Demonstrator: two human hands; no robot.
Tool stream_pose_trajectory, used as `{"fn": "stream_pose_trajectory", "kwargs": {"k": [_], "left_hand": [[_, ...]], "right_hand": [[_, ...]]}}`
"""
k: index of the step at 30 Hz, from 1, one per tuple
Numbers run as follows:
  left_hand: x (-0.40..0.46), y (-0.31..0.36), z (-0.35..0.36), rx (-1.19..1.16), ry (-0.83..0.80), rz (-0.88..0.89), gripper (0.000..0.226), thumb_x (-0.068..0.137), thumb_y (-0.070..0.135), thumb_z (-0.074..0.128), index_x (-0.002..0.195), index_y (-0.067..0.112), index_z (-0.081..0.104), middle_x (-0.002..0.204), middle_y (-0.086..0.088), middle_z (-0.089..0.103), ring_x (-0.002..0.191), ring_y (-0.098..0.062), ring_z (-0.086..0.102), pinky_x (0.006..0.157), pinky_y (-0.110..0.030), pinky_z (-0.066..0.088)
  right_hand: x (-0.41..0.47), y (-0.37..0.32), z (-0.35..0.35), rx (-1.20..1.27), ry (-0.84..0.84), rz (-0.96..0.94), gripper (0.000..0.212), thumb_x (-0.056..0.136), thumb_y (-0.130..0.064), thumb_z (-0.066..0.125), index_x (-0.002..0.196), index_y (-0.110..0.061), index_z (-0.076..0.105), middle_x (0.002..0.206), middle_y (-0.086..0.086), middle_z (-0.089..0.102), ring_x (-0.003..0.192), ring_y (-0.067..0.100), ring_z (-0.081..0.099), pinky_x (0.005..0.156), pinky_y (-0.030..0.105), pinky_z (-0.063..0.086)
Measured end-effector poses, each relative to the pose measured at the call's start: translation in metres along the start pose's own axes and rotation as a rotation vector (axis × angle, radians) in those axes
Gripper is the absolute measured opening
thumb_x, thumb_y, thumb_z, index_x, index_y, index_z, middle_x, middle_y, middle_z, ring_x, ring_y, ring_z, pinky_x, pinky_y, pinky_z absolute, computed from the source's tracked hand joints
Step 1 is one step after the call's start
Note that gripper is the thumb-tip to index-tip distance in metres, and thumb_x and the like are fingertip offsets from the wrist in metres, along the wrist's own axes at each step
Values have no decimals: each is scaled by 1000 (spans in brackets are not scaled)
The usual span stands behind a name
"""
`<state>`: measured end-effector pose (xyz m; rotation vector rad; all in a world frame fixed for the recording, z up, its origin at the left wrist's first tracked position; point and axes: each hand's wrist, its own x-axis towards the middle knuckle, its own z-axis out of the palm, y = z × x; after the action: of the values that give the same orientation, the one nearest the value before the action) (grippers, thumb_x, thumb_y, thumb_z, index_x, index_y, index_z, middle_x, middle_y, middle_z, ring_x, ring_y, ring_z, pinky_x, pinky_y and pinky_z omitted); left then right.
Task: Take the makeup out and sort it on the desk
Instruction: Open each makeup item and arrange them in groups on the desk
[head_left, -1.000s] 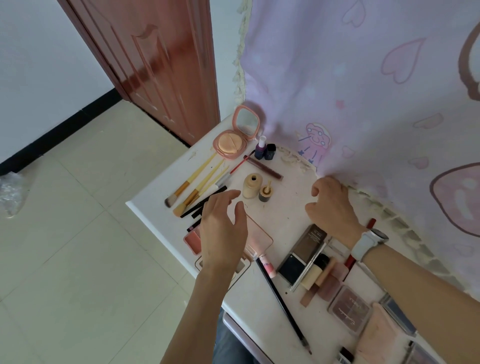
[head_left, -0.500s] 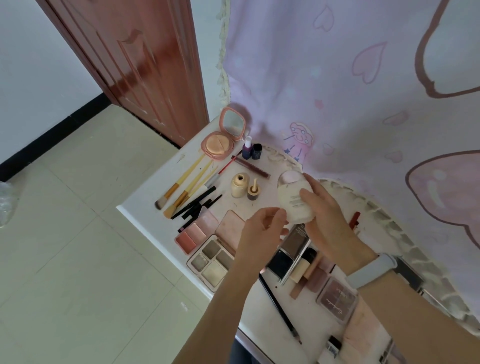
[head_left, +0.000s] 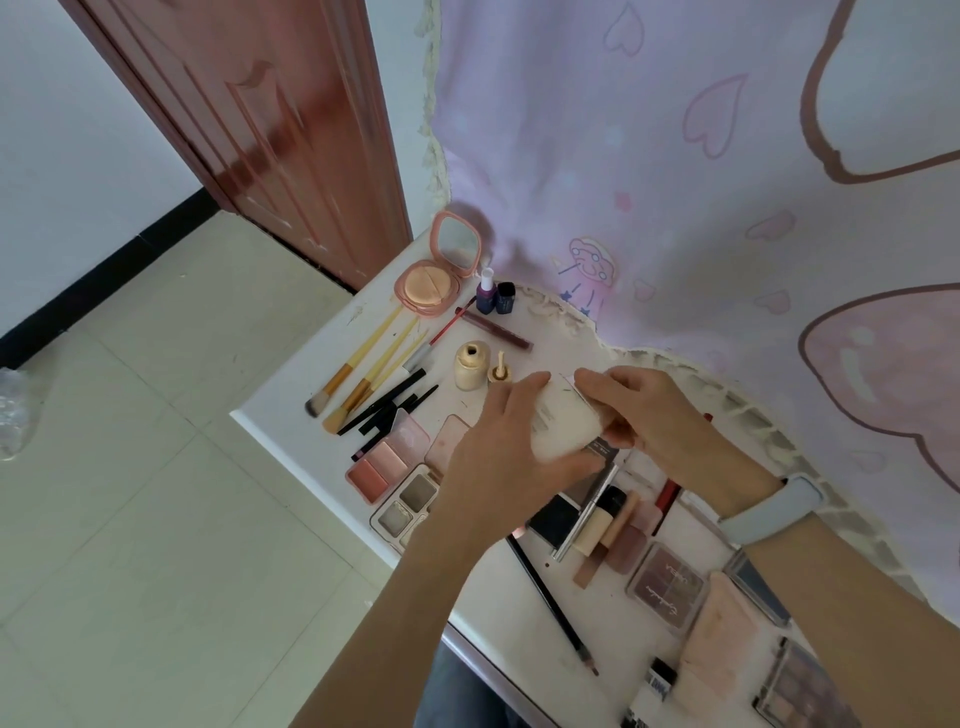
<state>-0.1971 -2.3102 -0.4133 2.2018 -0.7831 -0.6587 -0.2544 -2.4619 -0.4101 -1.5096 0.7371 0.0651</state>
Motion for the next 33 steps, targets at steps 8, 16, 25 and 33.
{"fn": "stream_pose_trajectory", "kwargs": {"k": [8,16,25,33], "left_hand": [[-2,-9,10,286,117,99,77,69,62,65,129,21,39,119,3,54,100,-16,52,75,-22,29],[5,-10,3,-75,86,-36,57,70,65,58,110,24,53,74,17,51,66,1,52,60,-9,43],[7,-18,0,54,81,9,59,70,60,63,115,23,52,99,6,57,85,-12,55,81,-38,50],[7,-19,4,144,46,62,69,67,66,59,119,22,52,114,4,49,89,-15,54,82,-39,50]], "right_hand": [[-9,10,0,21,-62,49,35,87,-36,53,63,-11,49,53,1,46,43,7,38,42,15,34],[-6,4,-7,169,-216,-188,14,86,-17,57,96,-24,65,88,2,59,72,9,50,57,21,42],[-1,4,-9,-199,-113,-152,17,91,-10,51,100,-22,59,85,-5,60,57,1,51,51,13,40],[3,-1,-6,-163,-112,76,27,93,-38,46,99,-15,57,75,3,61,66,17,59,58,29,51]]}}
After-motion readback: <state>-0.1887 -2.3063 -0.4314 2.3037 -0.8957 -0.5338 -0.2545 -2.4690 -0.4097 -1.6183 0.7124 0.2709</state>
